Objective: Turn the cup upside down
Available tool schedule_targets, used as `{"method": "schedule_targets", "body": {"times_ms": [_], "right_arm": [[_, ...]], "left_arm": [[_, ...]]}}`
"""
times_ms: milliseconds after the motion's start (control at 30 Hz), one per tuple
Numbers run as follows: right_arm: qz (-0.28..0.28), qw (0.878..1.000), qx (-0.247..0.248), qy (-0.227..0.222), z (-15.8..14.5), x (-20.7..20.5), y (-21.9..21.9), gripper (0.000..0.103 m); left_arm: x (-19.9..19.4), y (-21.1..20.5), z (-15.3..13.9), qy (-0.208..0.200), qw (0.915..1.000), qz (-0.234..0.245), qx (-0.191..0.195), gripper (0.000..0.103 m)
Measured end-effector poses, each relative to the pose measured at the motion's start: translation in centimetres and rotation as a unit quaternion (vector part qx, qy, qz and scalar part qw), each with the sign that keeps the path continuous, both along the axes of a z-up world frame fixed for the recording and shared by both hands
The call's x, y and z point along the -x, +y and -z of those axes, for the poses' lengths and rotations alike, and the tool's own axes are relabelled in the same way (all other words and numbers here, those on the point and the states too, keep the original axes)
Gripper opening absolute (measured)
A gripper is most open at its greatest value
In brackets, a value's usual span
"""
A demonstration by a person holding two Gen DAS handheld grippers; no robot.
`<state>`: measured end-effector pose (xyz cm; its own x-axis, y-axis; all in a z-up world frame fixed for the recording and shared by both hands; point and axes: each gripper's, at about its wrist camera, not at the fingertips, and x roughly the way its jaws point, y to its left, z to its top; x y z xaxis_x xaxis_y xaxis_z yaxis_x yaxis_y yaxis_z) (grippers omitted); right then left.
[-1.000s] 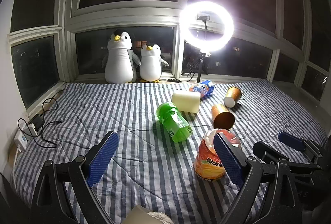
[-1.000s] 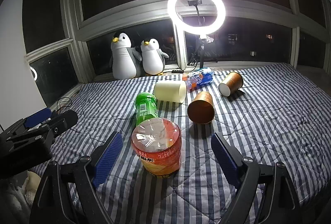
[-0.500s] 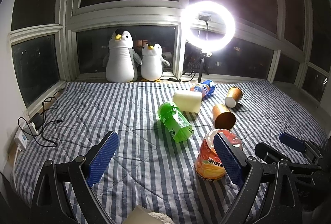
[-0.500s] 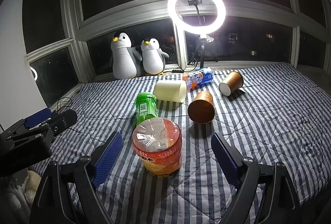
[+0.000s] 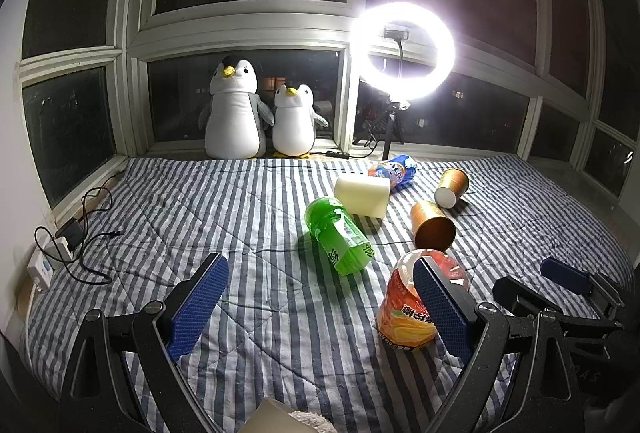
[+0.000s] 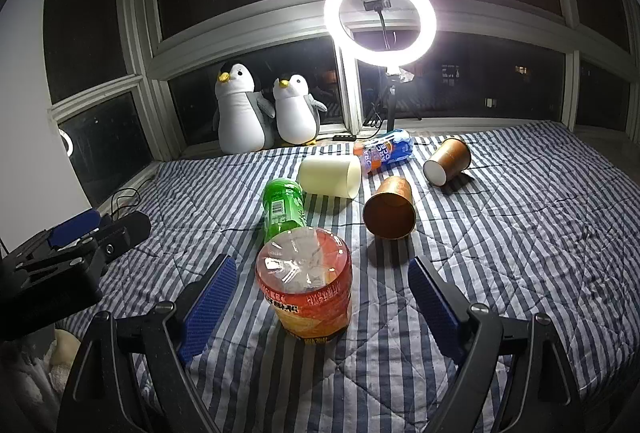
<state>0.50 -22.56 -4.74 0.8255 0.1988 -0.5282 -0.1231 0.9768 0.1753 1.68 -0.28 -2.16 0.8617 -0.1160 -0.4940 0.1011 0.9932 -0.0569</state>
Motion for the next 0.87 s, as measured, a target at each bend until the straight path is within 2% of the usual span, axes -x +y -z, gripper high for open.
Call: {"method": "schedule_targets", "body": {"times_ms": [867], "right_arm": [[0.000,1.000,0.000,0.002,0.07,0.10,0.04,0.085]], "left_arm": [[-0.21,0.12,0.34,0.006,1.0000,-0.002,0.001,0.096]]}}
